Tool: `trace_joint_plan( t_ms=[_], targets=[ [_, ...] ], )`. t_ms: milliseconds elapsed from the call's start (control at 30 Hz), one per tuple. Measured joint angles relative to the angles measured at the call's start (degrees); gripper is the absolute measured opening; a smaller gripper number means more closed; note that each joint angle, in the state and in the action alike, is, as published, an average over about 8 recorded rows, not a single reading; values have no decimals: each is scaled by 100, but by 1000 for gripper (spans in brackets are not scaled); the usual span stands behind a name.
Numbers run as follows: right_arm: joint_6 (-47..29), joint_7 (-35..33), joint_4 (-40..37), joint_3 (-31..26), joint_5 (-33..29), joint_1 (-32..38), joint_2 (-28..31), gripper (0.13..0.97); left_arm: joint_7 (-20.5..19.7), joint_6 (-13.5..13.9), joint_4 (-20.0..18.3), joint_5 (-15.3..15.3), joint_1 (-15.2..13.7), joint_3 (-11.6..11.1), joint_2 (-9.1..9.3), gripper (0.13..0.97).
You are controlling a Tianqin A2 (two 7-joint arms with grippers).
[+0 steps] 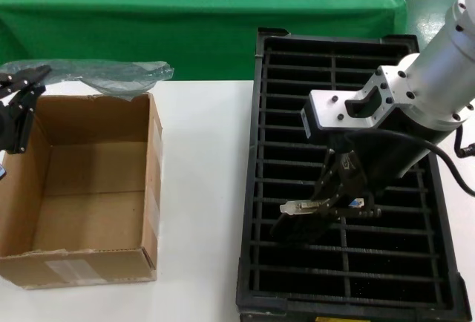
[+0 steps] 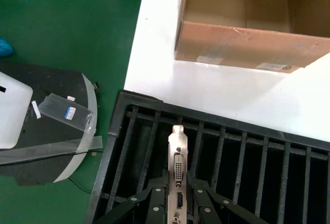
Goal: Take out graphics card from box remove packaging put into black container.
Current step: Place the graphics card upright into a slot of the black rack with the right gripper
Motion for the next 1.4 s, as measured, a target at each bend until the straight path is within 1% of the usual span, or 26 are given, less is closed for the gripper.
trace_joint_plan(
  t_ms=[367, 1400],
  targets=[
    [-2, -24, -228, -7, -62, -43, -58, 188, 0, 0, 0, 0, 0, 0, 0, 139],
    [2, -53, -512, 2, -354, -73, -197, 188, 0, 0, 0, 0, 0, 0, 0, 139]
  ],
)
